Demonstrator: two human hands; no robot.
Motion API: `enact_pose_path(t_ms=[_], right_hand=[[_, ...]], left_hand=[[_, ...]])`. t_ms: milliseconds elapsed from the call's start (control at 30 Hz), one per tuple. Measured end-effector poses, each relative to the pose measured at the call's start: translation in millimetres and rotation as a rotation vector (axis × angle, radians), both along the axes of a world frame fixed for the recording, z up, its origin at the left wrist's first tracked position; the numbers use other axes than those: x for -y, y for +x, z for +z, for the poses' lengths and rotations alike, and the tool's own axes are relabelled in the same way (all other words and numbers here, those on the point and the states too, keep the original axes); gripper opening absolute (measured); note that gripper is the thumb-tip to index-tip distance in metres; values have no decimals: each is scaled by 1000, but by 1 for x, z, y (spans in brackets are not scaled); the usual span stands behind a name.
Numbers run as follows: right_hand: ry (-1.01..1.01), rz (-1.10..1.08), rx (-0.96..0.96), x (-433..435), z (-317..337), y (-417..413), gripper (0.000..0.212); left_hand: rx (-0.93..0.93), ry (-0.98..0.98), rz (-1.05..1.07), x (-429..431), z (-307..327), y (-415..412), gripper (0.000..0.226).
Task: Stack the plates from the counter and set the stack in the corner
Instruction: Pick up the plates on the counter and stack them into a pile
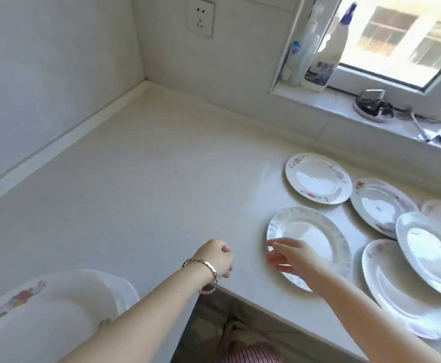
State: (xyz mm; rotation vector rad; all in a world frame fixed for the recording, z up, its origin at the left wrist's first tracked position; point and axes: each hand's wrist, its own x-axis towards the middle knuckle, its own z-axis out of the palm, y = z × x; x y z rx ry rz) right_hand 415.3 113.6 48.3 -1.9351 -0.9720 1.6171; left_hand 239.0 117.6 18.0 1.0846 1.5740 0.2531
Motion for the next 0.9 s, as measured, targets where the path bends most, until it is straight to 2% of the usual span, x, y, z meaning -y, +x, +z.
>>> enact_pose_path(t_ms=[100,200,267,367,400,500,667,767,900], right_hand=[[4,-148,24,-2,-1,69,16],[-14,-253,37,-5,-14,125,16],[-43,-300,33,-12,-25,153,16],[-85,-339,0,-27,-40,183,15],[-88,-352,-9,-34,-44,191,16],[-80,-413,-26,-59,-59,208,22],[-62,-643,-167,-122,-75,214,37],[-93,-756,-312,-161,-86,219,46],[-116,-863,-494,-194,-95,219,51]], left_hand=[[-5,-78,-21,-21,-15,57,6],[-12,-151,75,-44,-37,101,41],[-7,-183,170,-56,-56,121,46],[67,-251,367,-67,-83,142,74],[69,-251,401,-69,-88,146,75],[-15,-208,395,-73,-87,155,50],[-97,-69,446,-75,-74,165,33],[-74,12,516,-73,-67,164,37],[-28,106,595,-77,-55,149,26]])
